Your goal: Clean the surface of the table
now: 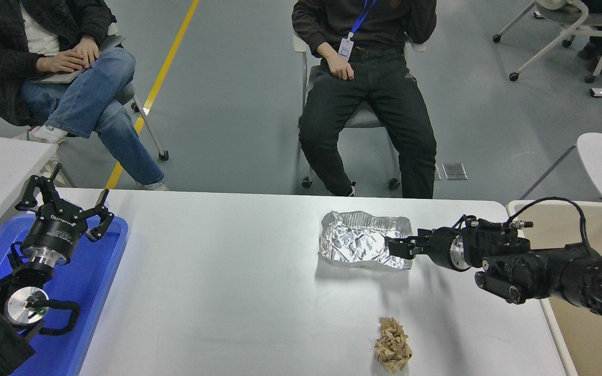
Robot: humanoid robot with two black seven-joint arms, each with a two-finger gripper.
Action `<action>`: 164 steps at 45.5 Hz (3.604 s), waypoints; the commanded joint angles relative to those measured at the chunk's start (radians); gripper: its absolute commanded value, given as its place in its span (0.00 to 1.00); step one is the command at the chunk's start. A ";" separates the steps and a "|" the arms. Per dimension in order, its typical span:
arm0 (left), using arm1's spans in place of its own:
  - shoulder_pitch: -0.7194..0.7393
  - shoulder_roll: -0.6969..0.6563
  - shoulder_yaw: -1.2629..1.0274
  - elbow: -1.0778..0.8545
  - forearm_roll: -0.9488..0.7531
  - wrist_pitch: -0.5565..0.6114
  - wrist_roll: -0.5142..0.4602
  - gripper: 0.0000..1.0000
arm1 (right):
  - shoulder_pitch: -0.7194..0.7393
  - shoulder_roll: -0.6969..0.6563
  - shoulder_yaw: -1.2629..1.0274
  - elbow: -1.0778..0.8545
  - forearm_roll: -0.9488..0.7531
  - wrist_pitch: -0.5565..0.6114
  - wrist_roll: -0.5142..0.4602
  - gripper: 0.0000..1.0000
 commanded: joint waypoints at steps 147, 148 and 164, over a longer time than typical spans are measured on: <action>0.000 -0.001 0.000 0.000 0.000 0.000 -0.001 1.00 | 0.562 -0.495 0.143 0.414 0.057 0.420 0.068 0.00; 0.000 -0.001 0.000 0.000 0.000 0.000 -0.001 1.00 | 0.563 -0.495 0.143 0.414 0.057 0.418 0.070 0.00; 0.000 0.001 0.000 0.000 0.000 0.000 0.000 1.00 | 0.568 -0.575 0.152 0.342 0.092 0.458 0.068 0.00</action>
